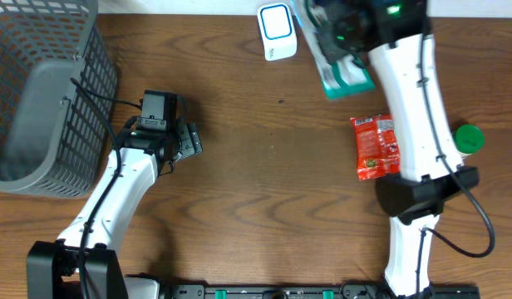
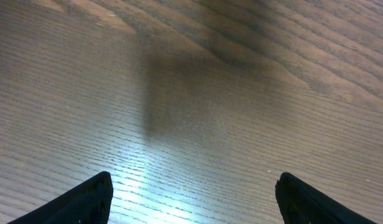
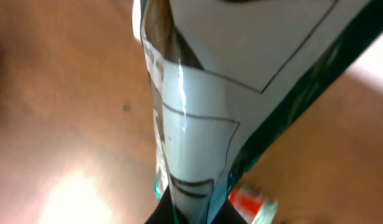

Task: Scan the item barcode
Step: 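Lower the gloves pack onto the table beside the red snack bag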

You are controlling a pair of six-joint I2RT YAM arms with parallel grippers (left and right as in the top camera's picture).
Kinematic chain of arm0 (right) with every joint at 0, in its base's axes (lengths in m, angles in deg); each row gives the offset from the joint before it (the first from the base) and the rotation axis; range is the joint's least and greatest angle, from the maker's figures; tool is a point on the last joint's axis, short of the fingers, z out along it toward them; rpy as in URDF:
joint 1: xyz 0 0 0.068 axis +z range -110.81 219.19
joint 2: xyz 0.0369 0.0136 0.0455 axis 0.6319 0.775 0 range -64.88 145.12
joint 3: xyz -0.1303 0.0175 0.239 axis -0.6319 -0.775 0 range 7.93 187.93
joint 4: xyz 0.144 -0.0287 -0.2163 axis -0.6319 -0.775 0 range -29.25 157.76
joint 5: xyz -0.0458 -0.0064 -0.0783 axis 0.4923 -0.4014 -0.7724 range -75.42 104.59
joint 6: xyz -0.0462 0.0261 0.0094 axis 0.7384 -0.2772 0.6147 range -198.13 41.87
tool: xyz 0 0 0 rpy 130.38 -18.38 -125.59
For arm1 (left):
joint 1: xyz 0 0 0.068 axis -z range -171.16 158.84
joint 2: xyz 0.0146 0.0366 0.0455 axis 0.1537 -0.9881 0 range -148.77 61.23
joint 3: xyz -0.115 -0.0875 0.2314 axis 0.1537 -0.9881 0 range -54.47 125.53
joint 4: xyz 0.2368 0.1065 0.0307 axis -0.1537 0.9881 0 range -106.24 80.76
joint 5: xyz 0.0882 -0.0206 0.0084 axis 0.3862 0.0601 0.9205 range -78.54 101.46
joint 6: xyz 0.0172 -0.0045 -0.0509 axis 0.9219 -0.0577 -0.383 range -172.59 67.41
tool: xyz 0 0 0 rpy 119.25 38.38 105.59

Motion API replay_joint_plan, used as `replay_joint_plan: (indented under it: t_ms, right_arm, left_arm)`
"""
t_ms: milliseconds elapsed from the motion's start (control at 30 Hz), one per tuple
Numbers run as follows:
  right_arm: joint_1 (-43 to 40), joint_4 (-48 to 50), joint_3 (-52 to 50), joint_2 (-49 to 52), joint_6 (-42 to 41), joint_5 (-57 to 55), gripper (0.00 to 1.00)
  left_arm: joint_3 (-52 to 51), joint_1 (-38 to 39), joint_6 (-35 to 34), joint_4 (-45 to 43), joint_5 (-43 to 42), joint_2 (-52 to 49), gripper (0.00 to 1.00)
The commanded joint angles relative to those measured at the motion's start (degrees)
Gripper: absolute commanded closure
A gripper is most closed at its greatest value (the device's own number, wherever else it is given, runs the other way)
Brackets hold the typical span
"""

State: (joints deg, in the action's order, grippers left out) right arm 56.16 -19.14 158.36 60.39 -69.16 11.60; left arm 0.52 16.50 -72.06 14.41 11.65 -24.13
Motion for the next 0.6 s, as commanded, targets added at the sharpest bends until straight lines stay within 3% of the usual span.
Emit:
replay_joint_plan:
  t_ms: [0,267,567]
  right_arm:
    - [-4.6,-4.2,-0.7,0.5,-2.8,8.8,0.99]
    - [-12.5,-8.7,-12.3,0.5,-2.8,12.5,0.99]
    - [-13.9,-3.7,-30.2,0.5,-2.7,12.3,0.99]
  left_arm:
    - [0.1,-0.1,0.3,0.1,0.5,0.0,0.16]
    - [0.1,-0.1,0.3,0.1,0.5,0.0,0.16]
    - [0.1,-0.1,0.3,0.1,0.5,0.0,0.16]
